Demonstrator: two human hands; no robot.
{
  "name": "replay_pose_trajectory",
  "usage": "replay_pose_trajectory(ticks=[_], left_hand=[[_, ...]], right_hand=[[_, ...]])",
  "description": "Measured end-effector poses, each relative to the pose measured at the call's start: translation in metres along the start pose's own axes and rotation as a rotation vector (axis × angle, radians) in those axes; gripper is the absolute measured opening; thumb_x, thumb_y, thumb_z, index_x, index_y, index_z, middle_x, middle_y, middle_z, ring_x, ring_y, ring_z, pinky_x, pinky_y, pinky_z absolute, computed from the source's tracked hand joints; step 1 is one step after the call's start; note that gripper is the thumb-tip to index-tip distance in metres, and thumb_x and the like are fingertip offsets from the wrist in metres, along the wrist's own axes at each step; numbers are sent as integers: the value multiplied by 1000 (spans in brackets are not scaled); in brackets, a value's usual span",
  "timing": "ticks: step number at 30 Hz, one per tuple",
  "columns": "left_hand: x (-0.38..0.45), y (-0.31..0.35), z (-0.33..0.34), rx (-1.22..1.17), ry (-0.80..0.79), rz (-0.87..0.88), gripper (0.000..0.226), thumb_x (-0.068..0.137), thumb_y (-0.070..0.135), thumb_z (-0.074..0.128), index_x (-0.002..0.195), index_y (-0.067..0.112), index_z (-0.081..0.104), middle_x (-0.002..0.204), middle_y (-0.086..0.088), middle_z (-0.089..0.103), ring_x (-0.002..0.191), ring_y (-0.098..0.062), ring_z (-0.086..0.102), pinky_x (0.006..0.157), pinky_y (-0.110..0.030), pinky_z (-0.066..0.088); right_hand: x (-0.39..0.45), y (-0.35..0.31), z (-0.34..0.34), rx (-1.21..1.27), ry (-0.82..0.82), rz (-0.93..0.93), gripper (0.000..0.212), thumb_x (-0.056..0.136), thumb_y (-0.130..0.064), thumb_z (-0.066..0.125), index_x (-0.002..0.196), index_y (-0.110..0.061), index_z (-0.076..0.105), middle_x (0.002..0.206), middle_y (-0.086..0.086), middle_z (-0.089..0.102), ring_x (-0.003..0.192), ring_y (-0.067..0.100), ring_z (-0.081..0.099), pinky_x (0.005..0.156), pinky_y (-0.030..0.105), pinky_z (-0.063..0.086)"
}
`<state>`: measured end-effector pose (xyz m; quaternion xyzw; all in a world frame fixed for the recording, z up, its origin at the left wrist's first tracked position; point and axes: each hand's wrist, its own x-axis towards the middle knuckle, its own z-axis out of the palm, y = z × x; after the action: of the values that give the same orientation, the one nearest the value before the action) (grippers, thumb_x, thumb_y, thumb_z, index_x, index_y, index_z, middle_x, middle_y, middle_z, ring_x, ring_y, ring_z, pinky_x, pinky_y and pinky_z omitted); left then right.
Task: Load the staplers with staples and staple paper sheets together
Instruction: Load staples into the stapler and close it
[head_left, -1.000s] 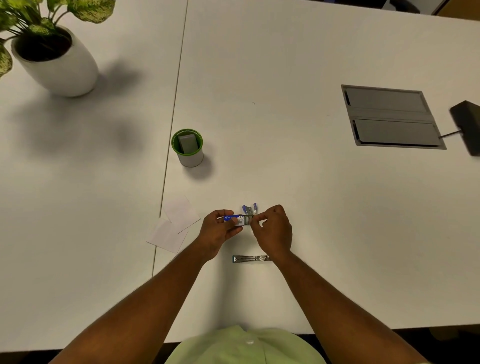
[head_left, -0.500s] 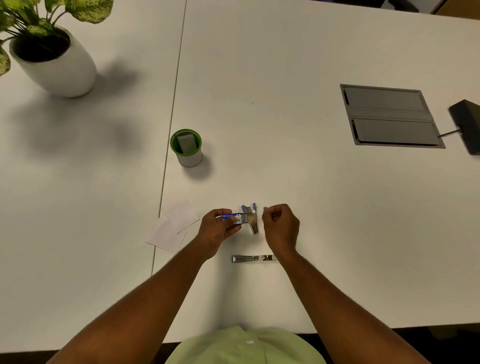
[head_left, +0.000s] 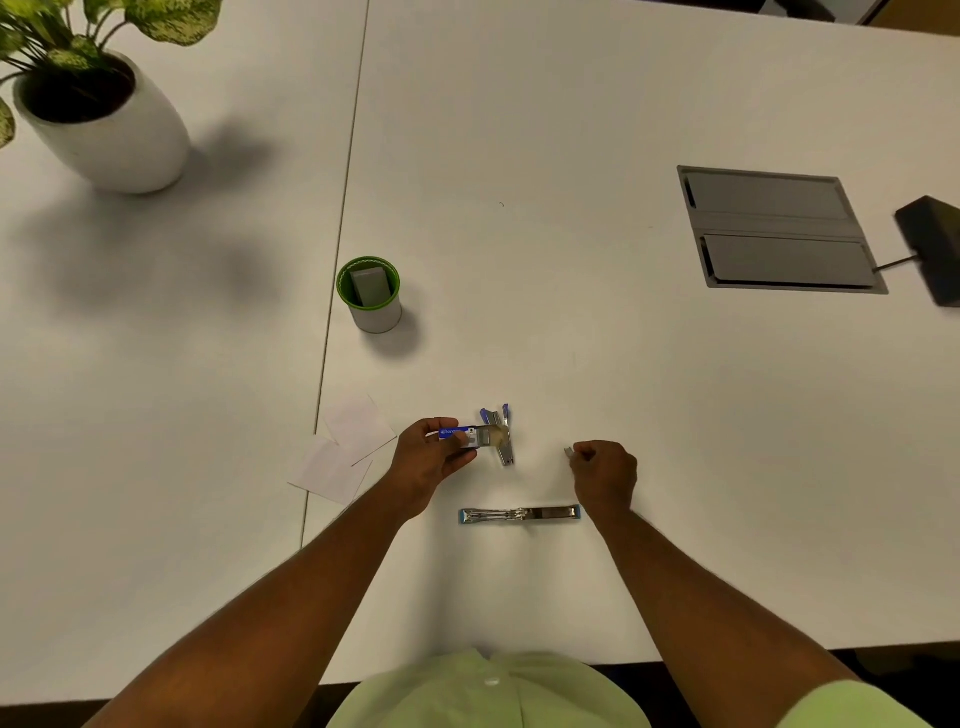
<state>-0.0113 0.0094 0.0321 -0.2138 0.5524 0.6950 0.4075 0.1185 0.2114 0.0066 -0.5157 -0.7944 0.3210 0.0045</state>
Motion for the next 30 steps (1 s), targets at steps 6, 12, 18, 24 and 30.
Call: replay_pose_trajectory(ticks=[6,12,18,24,30], left_hand=[[1,0,3,-3,-11,-3,23,87,-7,69,103,5,59,106,-21,67,92,-34,71,70,-31,64],[3,-2,8,11,-12,-3,22,87,-7,69,103,5,60,104,-20,68,89,-32,72,73,-33,64],[2,-5,8,63,2,15,22,88,-5,69,104,7,61,108,-21,68,97,-36,71,82,-38,63],[0,-9,8,97,-13,12,30,90,-3,67,119,-2,60,114,-25,68,104,-40,70,92,-45,58],[-1,-13,10,72,-67,63,22,91,0,66,113,3,67,115,-23,71,99,-32,73,85,-35,62]], right_hand=[[-4,-15,-2,8,107,40,14,89,-10,65,93,-10,79,96,11,77,97,32,70,81,34,55],[-18,-52,3,644,-405,65,10,87,-9,74,82,-16,78,87,21,76,76,25,72,75,34,62],[-29,-60,11,745,-486,60,4,86,-6,75,90,-7,77,84,17,75,73,23,70,76,33,62],[-35,-61,16,734,-463,68,11,82,-4,79,92,-2,74,81,15,76,70,24,73,67,29,61],[-35,-66,19,743,-421,73,17,83,4,75,99,10,72,81,21,72,63,22,68,62,23,59]])
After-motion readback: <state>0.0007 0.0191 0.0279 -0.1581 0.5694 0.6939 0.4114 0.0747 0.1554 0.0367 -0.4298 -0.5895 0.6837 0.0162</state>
